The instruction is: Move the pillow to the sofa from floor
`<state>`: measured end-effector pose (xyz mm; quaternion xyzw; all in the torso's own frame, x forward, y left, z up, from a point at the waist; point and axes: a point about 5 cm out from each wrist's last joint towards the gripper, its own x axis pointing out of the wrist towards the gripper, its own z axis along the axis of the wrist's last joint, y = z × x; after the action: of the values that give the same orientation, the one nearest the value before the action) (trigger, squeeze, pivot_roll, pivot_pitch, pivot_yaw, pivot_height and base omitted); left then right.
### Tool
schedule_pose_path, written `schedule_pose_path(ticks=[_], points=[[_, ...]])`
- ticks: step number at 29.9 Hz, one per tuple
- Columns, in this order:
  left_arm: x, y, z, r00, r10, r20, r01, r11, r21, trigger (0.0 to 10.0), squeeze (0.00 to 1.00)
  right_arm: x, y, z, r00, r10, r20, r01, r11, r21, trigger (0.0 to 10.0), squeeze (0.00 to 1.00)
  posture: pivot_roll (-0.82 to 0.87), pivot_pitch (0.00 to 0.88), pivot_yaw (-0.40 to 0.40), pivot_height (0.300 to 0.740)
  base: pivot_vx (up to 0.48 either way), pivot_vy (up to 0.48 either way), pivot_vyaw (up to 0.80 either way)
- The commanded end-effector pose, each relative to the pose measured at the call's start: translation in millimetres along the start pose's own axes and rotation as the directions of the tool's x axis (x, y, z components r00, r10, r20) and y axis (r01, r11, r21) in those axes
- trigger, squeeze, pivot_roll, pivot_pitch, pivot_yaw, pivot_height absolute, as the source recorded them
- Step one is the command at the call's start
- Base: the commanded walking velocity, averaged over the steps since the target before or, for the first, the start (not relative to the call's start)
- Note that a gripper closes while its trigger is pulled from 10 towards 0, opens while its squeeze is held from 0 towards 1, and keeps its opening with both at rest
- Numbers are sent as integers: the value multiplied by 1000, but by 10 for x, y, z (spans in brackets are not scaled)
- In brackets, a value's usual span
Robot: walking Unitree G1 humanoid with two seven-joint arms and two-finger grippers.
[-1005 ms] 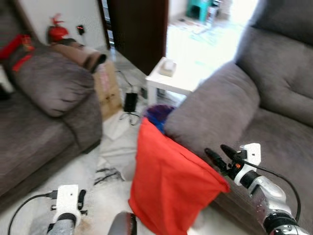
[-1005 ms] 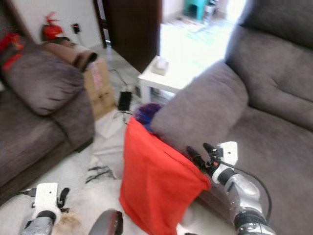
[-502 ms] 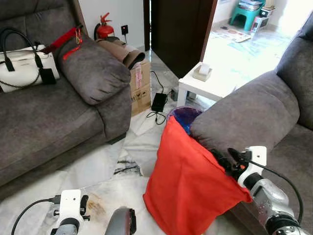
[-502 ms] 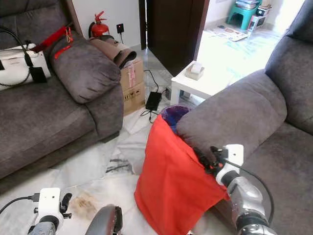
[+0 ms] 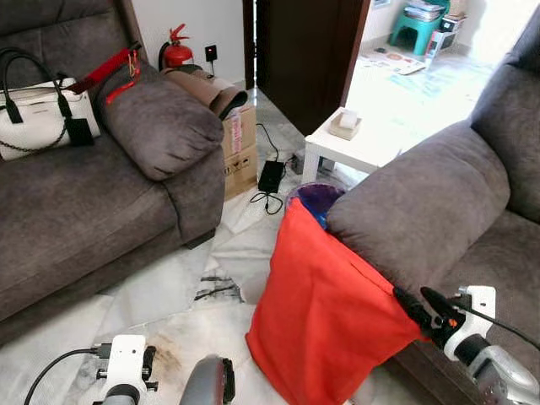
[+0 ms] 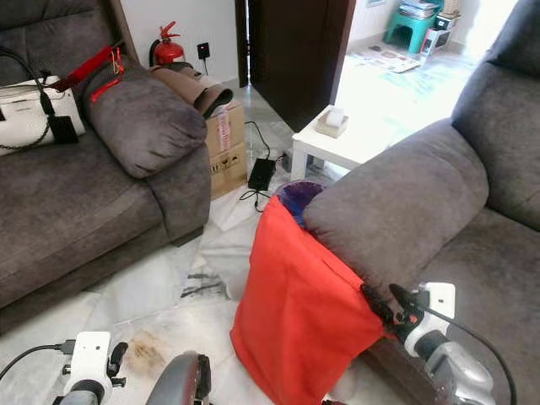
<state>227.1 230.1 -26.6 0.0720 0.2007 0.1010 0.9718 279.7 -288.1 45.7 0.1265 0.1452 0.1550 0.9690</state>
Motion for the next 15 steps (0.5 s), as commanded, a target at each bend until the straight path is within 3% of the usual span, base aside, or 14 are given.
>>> schedule_pose_path(ticks=[1, 2, 3, 5, 9, 10, 12, 13, 15], points=[[-44, 23, -77, 1000, 12, -23, -11, 1000, 7, 10000, 0, -45, -37, 34, 1000, 12, -6, -12, 1000, -14, 10000, 796, 142, 136, 6, 597, 0, 0, 0], [-44, 23, -77, 1000, 12, -23, -11, 1000, 7, 10000, 0, -45, -37, 34, 1000, 12, -6, -12, 1000, -14, 10000, 796, 142, 136, 6, 597, 0, 0, 0], [-44, 22, -79, 1000, 11, -24, -10, 1000, 8, 10000, 0, -48, -40, 50, 1000, 17, 1, -17, 1000, -11, 10000, 1000, 142, 136, 6, 597, 0, 0, 0], [-46, 18, -80, 1000, 10, -23, -10, 1000, 7, 10000, 0, -45, -40, 80, 1000, 24, 13, -24, 1000, -20, 10000, 1000, 138, 138, 4, 597, 0, 0, 0], [-45, 8, -78, 1000, 9, -22, -9, 1000, 8, 10000, 0, -40, -24, 59, 998, 38, -55, -44, 992, -117, 10000, 1000, 141, 140, 2, 597, 0, 0, 0], [-45, 9, -78, 1000, 9, -23, -9, 1000, 8, 10000, 0, -37, -9, 32, 996, 52, -78, -61, 990, -130, 10000, 698, 141, 141, 2, 597, 0, 0, 0], [-44, 11, -77, 1000, 11, -22, -11, 1000, 6, 10000, 0, -31, 13, 11, 993, 70, -98, -84, 985, -151, 10000, 698, 145, 141, 1, 597, 0, 0, 0], [-44, 12, -77, 1000, 12, -22, -12, 1000, 7, 10000, 0, -21, 19, 11, 993, 67, -102, -83, 983, -165, 10000, 0, 145, 141, 1, 597, 0, 0, 0], [-42, 13, -74, 1000, 11, -21, -11, 1000, 10, 10000, 0, 16, 25, 23, 993, 33, -111, -56, 976, -208, 10000, 0, 144, 139, 1, 597, 0, 0, 0]])
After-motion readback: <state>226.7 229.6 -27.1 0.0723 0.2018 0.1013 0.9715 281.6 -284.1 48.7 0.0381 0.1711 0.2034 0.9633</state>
